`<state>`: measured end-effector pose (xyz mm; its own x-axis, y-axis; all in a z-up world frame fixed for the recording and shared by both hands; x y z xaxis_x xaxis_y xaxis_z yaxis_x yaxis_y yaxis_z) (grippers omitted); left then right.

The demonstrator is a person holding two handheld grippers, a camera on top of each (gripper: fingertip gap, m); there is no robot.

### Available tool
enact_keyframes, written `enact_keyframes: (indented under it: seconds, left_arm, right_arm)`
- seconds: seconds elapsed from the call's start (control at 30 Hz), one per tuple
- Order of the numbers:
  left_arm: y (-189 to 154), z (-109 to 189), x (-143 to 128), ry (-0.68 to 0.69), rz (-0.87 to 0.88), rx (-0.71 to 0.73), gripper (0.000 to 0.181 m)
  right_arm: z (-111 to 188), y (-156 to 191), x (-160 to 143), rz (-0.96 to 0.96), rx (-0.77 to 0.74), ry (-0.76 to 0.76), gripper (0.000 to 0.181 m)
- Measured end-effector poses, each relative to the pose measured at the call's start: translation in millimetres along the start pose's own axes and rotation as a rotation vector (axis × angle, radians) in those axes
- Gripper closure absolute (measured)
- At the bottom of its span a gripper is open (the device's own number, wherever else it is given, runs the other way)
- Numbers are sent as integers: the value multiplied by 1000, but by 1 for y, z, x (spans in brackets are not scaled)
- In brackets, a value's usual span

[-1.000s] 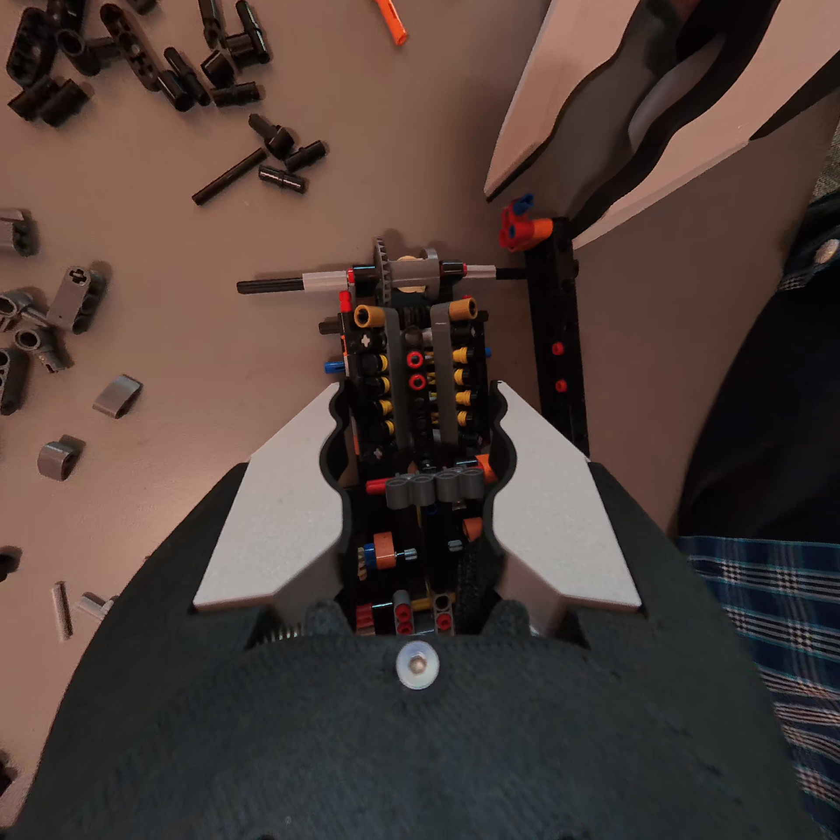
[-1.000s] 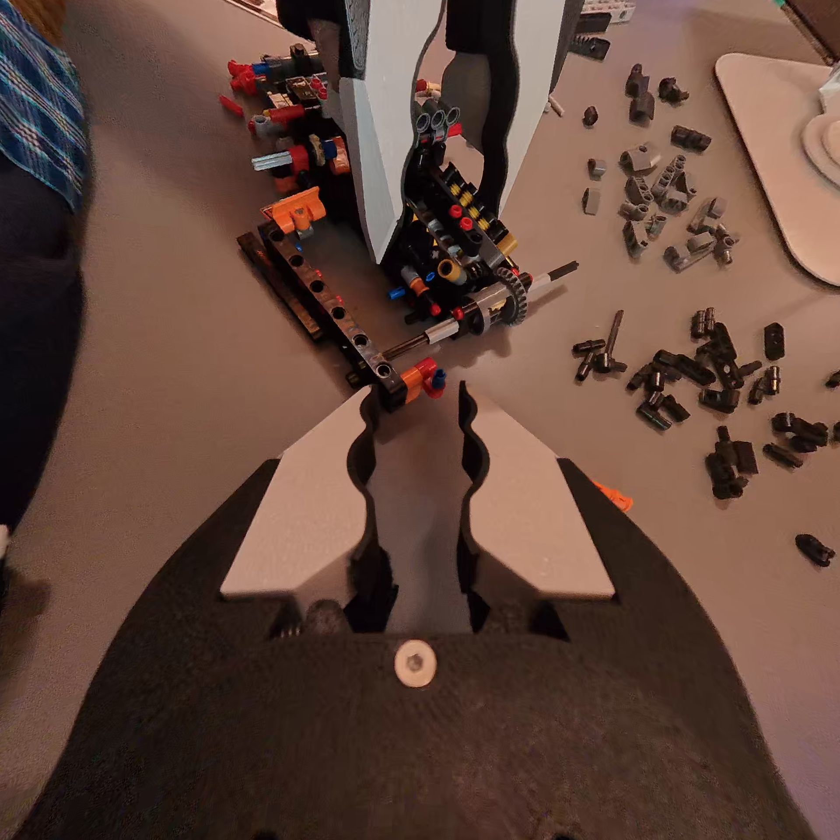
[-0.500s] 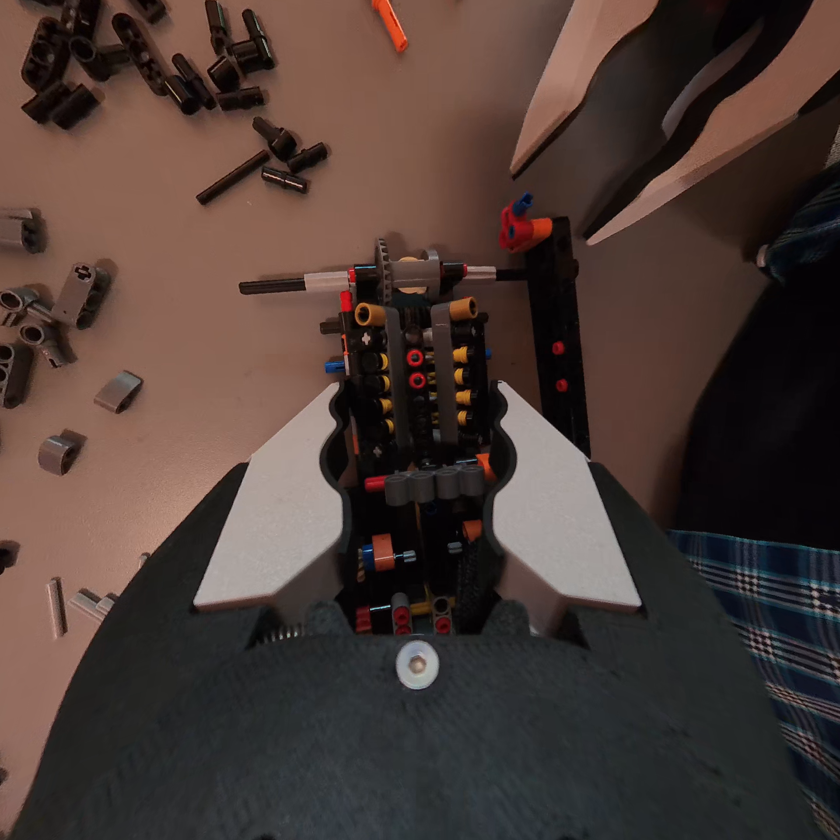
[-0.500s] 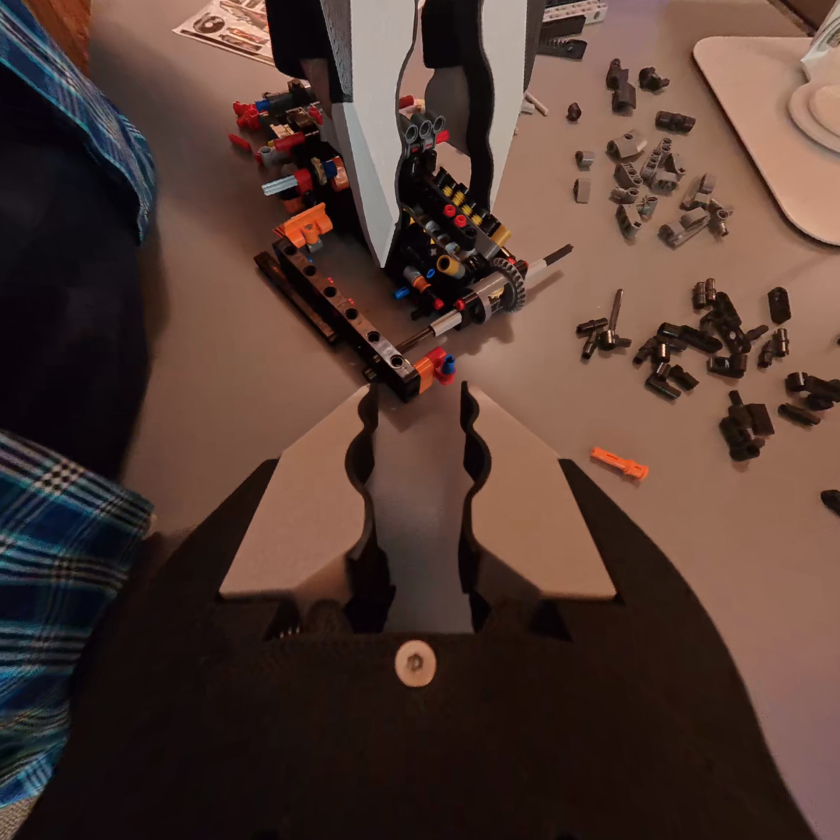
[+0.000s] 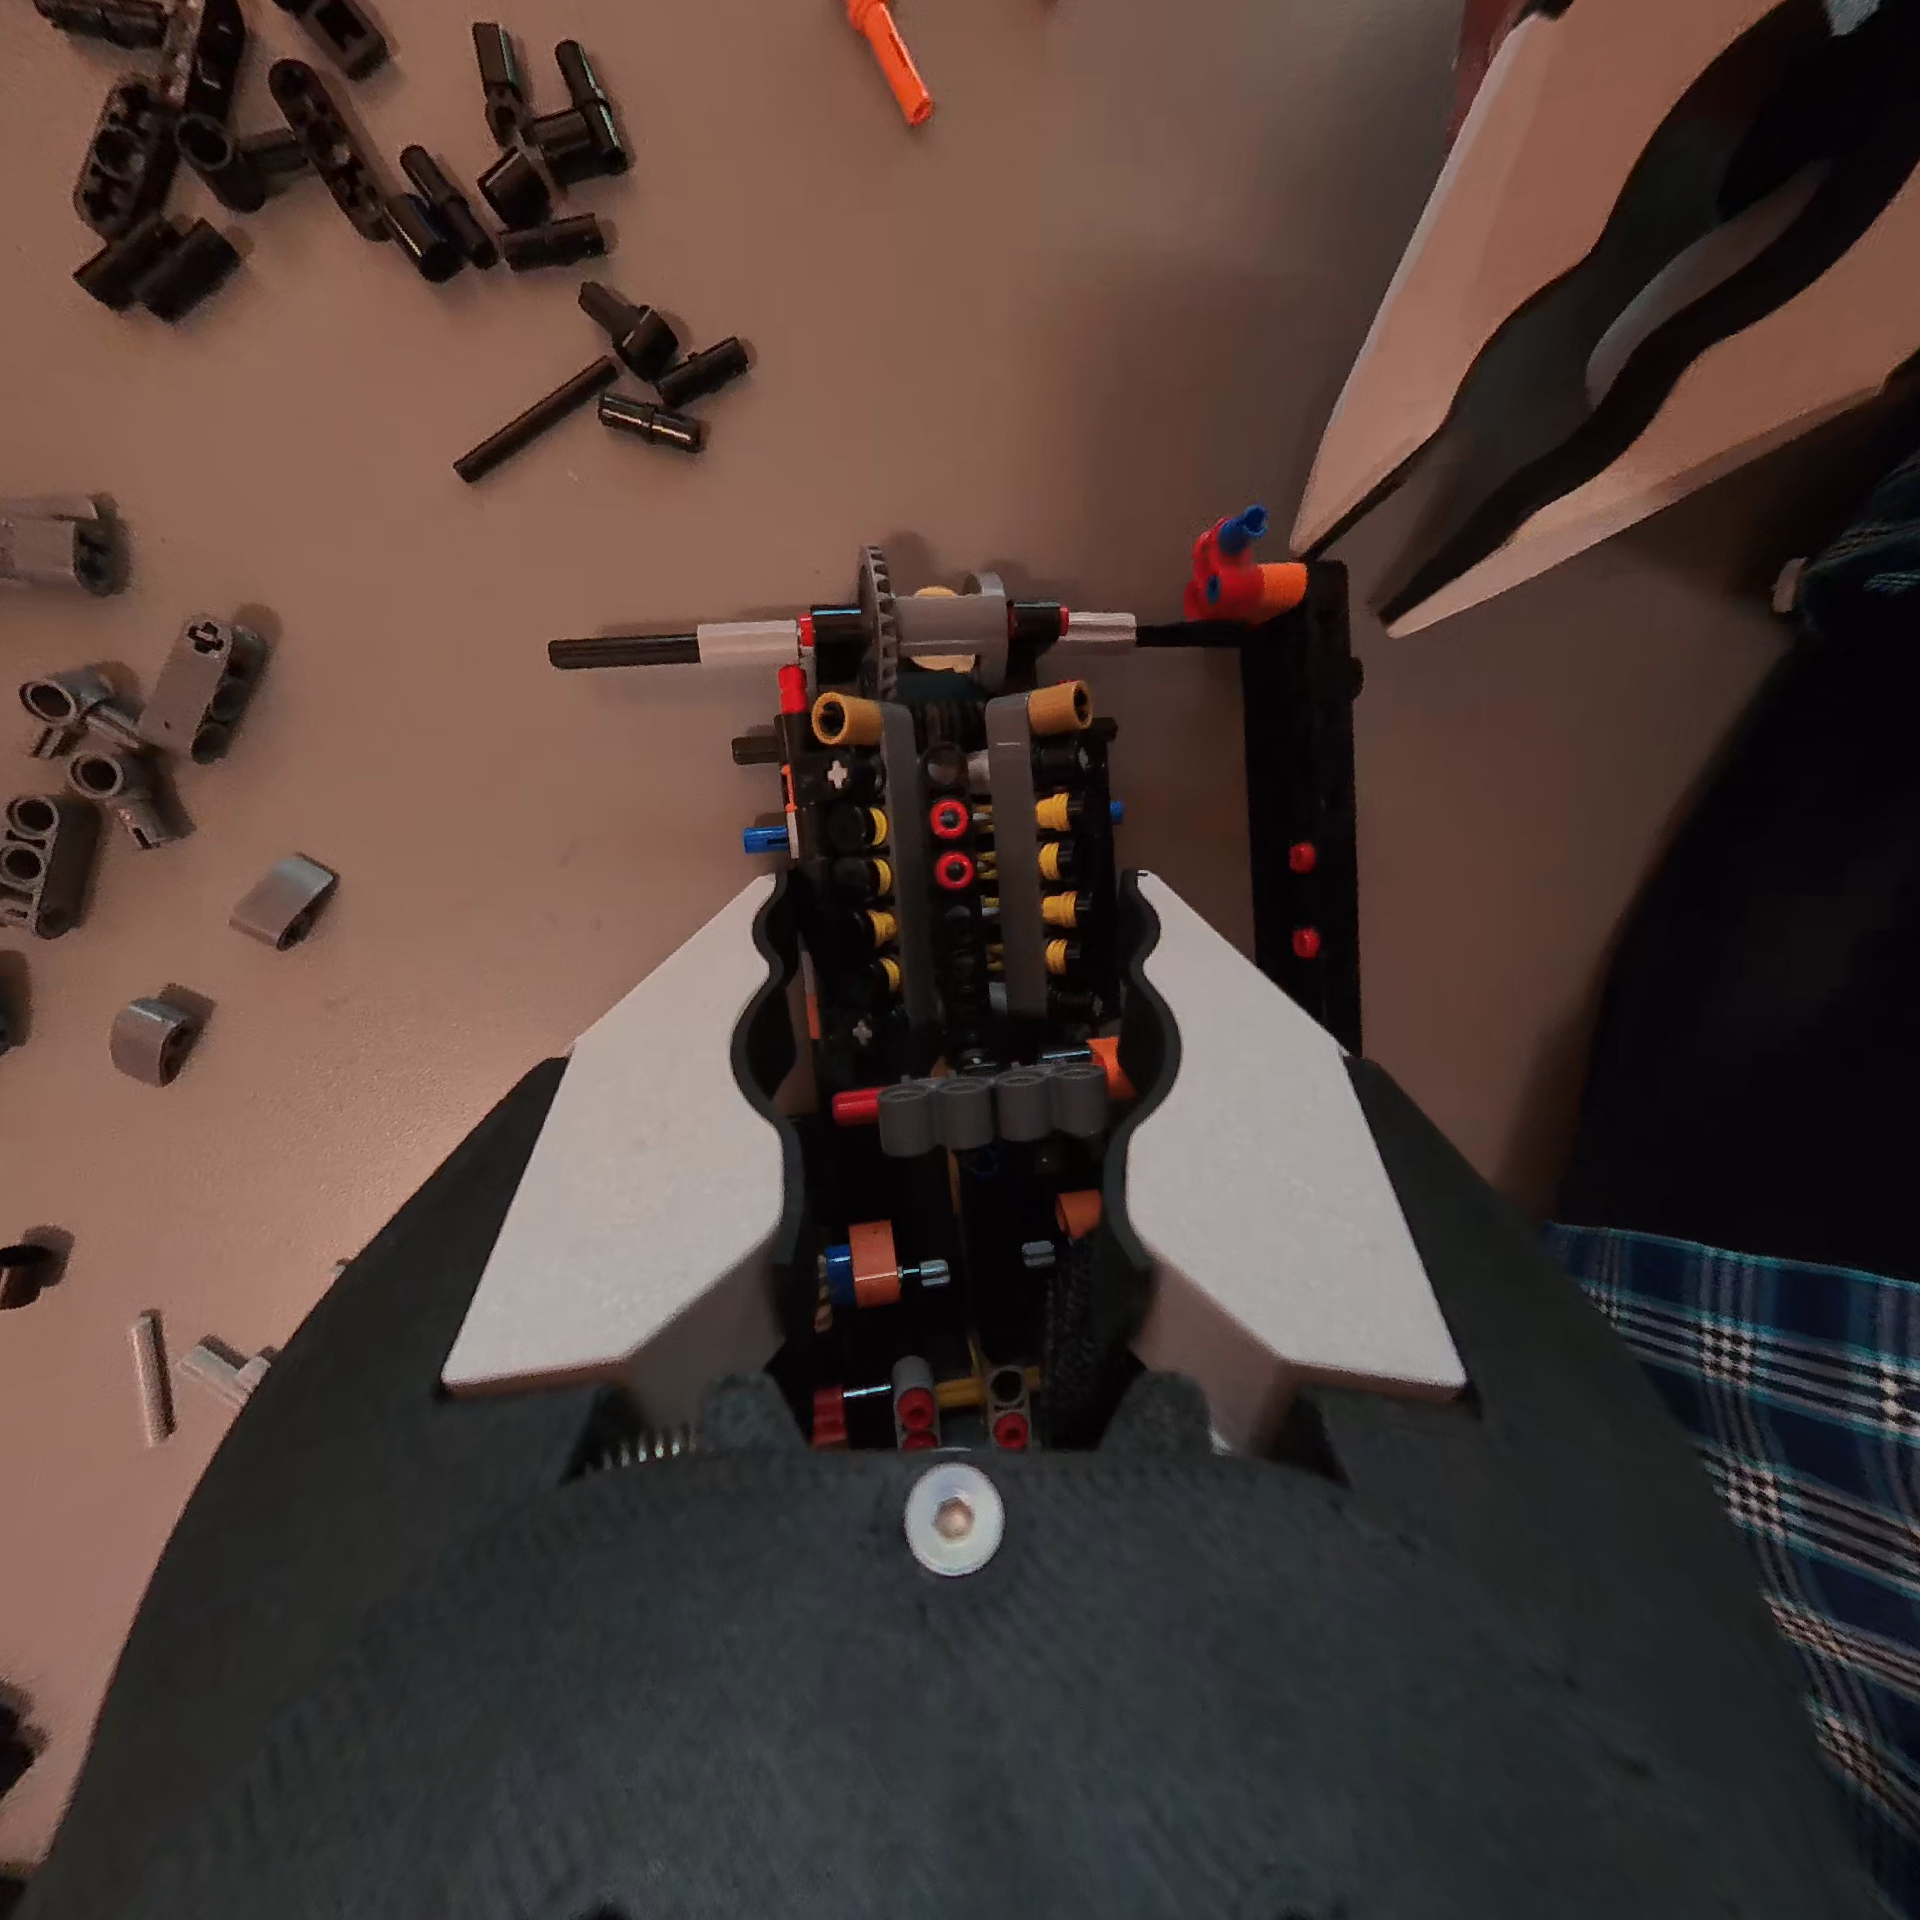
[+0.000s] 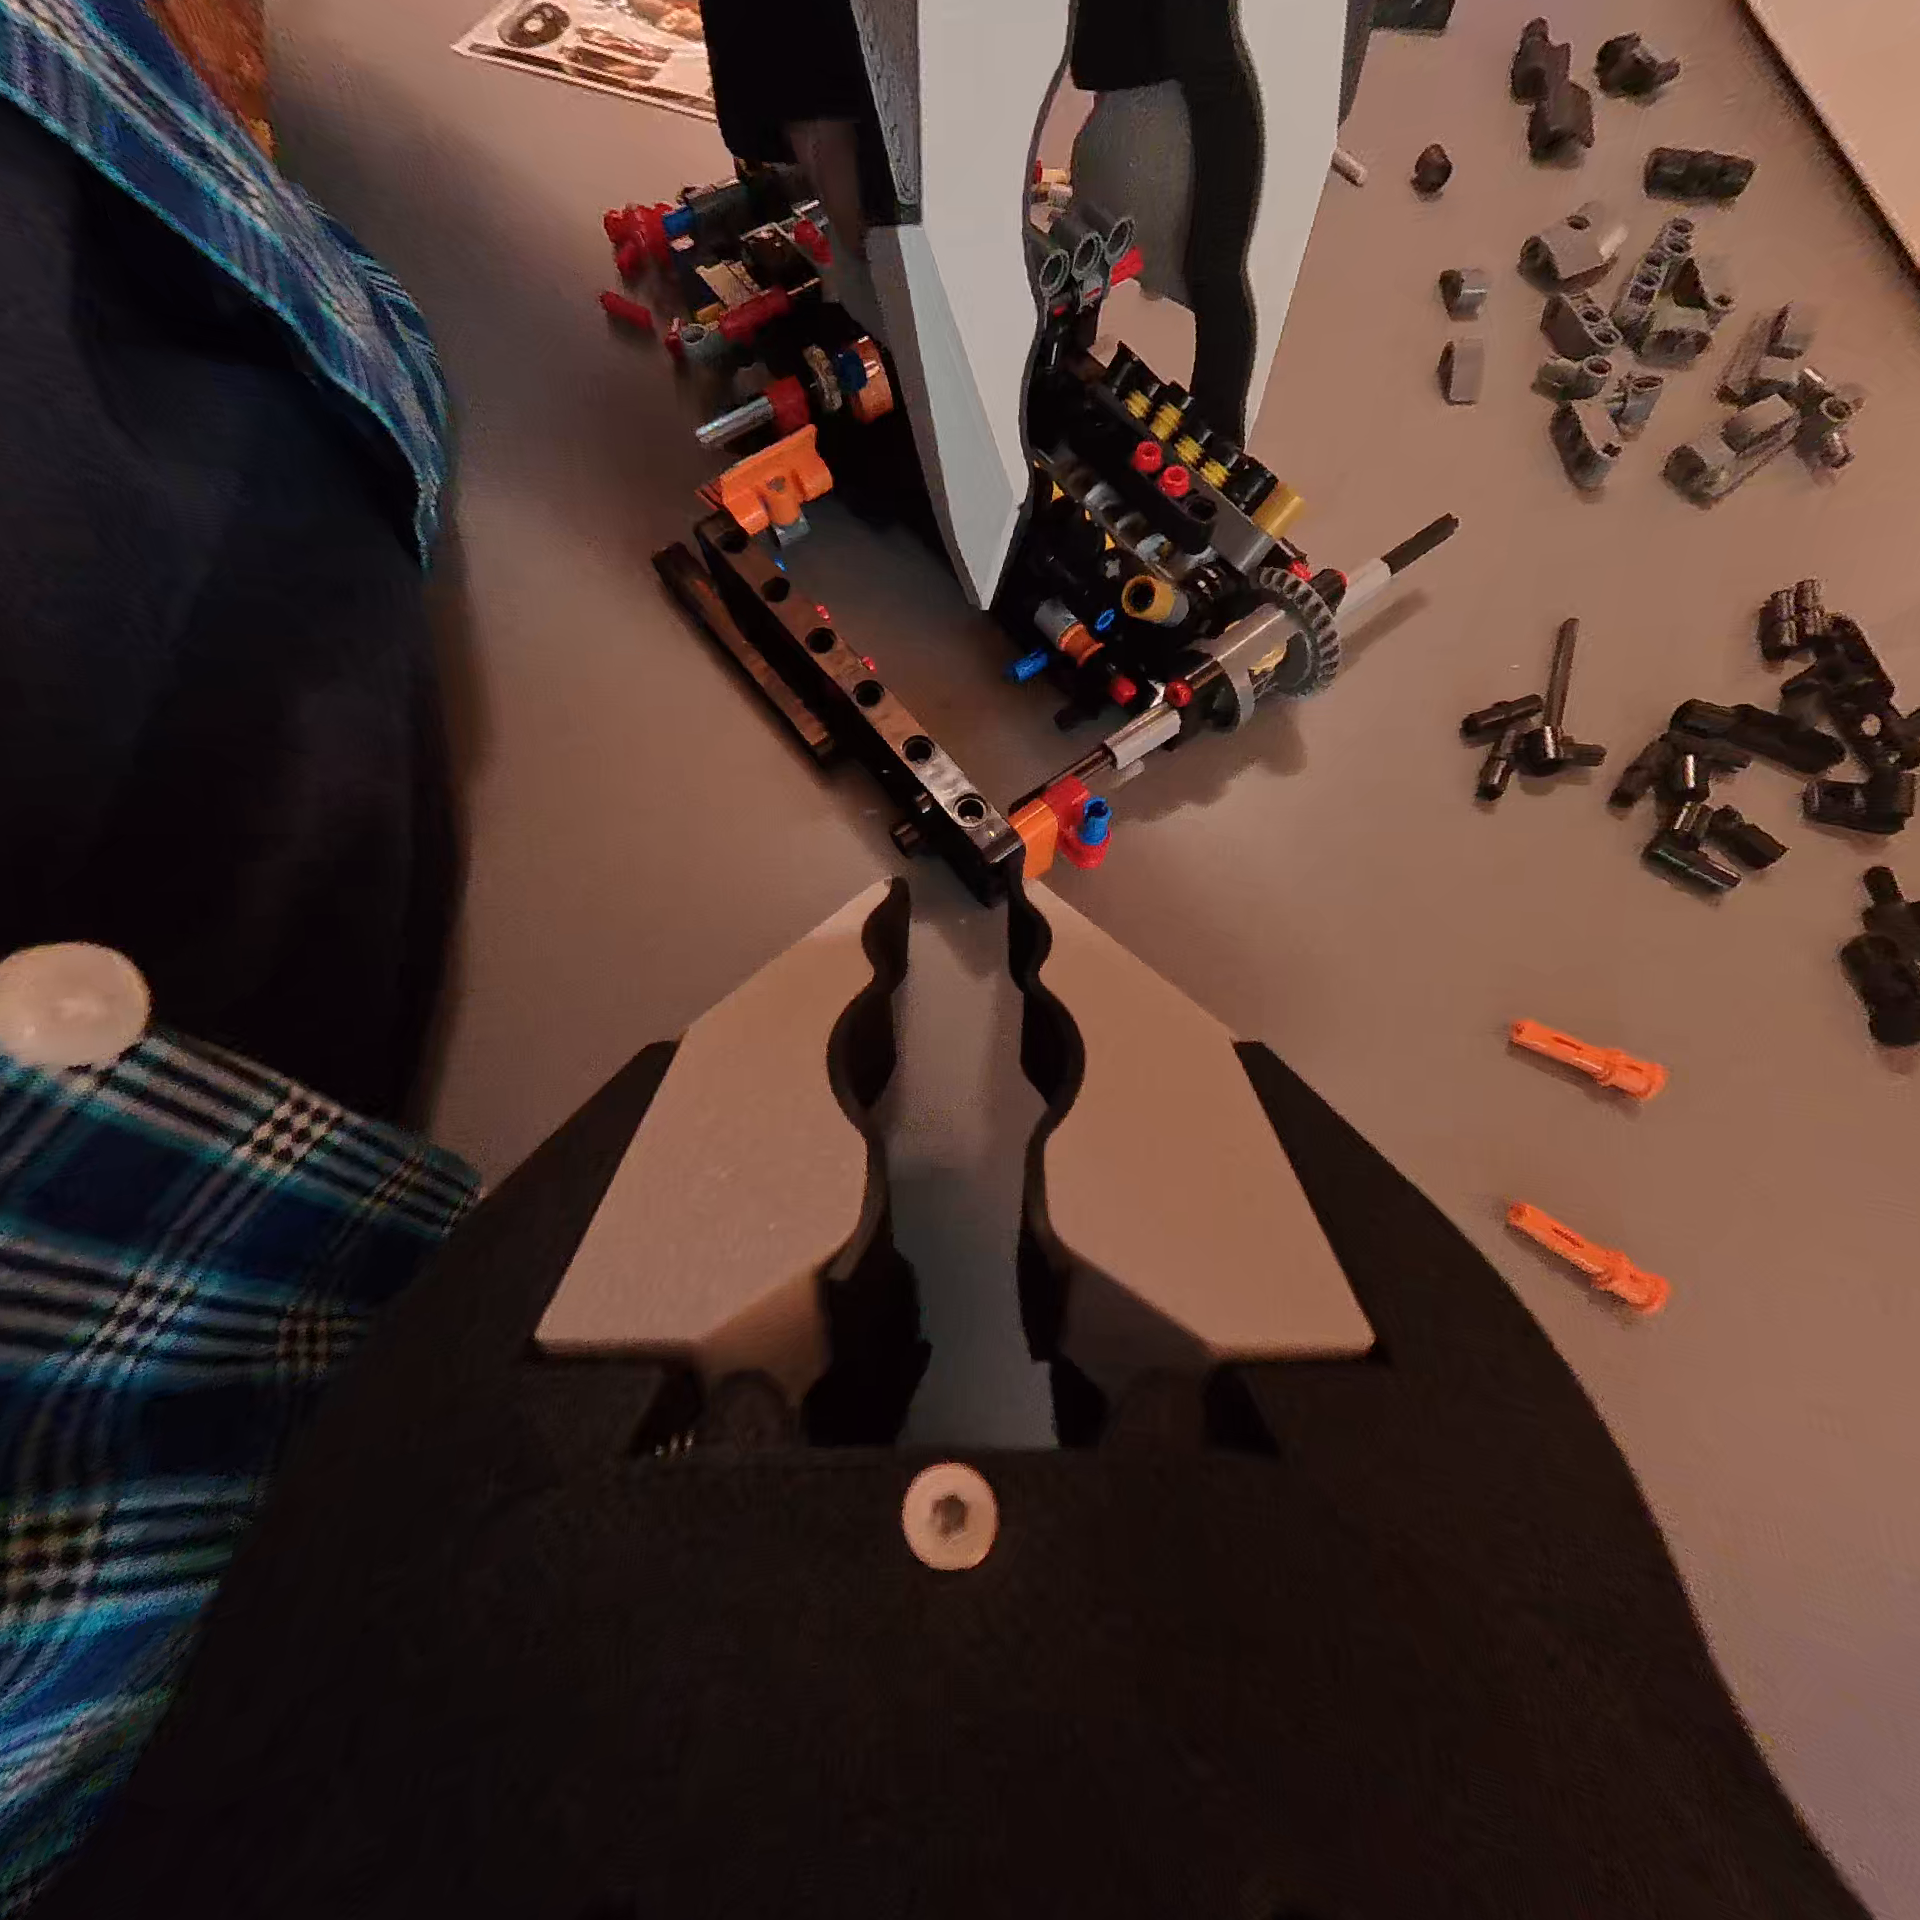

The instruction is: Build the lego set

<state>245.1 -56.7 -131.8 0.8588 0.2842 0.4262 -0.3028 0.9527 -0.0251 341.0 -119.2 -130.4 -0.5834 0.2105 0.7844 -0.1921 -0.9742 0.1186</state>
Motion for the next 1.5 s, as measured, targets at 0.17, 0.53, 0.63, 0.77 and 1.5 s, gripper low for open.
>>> enact_keyframes:
  seconds: [0.17,0.53,0.63,0.77,1.5]
  left_arm:
    - [0,0,0,1,2,8,120]
    - [-1,0,-1,30,-23,-39,120]
    - [-2,0,-1,51,-35,-26,120]
    - [-2,0,0,68,-43,-15,120]
    - [2,3,2,88,33,-149,120]
  right_arm:
    - [6,-4,0,-35,-38,-29,152]
    - [-8,-14,4,149,124,37,138]
    - [-10,-12,7,168,168,35,148]
    - [-10,-12,6,130,205,42,156]
    - [2,-28,10,72,252,-16,157]
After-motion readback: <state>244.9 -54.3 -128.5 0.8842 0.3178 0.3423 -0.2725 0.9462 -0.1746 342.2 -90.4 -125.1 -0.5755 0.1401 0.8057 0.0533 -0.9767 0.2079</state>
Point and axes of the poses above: each gripper's, where its closed fingertips meet, z back along the fingers, x out of its top, y = z × x across the jaws, the point moved 3 cm from there along z, back along the fingers, and after that the axes turned 9 degrees about x, right-handed, at the moved point
